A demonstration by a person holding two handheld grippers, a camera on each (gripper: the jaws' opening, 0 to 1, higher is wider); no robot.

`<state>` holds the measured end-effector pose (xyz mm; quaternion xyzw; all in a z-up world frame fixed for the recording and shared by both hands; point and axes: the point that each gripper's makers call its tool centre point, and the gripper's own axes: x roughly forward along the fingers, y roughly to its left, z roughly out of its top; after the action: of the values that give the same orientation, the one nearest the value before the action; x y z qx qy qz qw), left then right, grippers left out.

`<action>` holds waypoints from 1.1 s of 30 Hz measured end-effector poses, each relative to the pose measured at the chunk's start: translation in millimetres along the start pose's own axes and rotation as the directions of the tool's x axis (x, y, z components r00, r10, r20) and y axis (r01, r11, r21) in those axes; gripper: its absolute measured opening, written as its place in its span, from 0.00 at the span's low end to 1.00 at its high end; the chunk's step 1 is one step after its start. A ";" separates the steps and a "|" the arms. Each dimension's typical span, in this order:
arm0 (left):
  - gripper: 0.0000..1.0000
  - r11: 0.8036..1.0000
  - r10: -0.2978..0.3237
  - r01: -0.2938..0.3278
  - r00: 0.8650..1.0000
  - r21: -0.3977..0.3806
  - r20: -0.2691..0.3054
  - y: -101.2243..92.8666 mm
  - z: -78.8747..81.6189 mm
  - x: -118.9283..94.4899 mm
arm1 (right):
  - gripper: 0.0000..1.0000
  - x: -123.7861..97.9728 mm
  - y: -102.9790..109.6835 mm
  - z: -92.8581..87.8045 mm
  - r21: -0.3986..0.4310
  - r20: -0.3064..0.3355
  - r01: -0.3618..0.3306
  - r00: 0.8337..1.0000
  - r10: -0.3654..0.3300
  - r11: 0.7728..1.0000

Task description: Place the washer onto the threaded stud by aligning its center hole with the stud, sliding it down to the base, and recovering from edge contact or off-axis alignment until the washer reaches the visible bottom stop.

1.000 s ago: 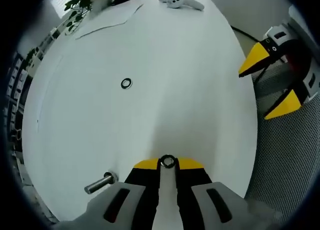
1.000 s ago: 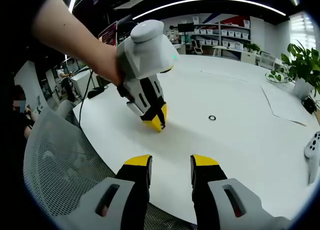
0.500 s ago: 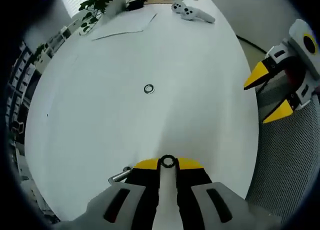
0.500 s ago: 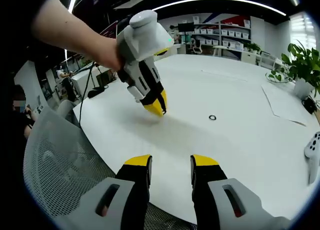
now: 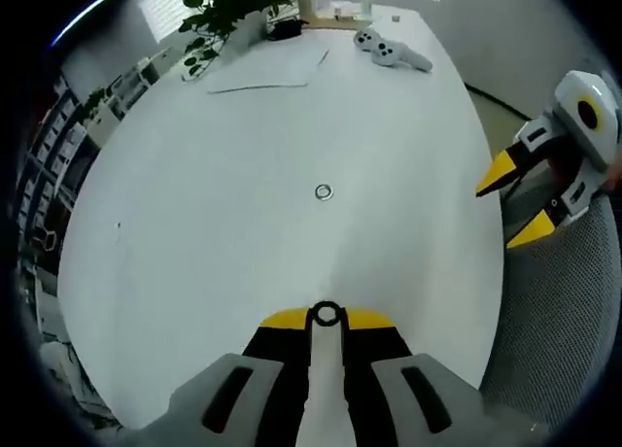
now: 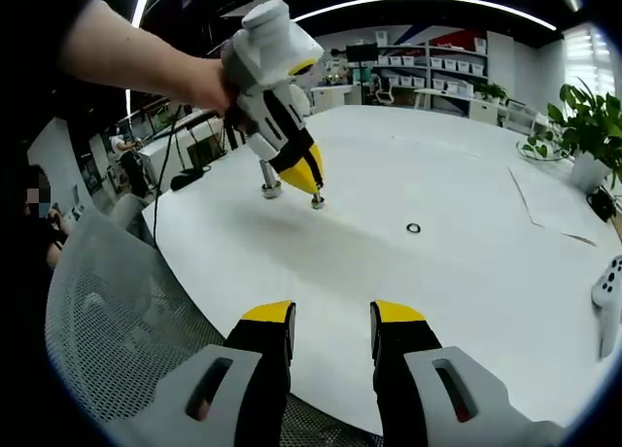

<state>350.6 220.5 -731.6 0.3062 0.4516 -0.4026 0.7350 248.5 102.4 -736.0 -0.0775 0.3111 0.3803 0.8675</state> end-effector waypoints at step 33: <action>0.09 0.999 0.022 -0.019 0.995 0.026 -0.100 34.4 -11.2 -0.1 | 0.34 -0.2 0.2 0.6 0.001 0.004 -0.001 1.000 0.001 1.000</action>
<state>375.8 246.4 -733.1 0.3399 0.4797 -0.3847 0.7116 248.5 102.6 -735.3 -0.0761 0.3097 0.3809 0.8679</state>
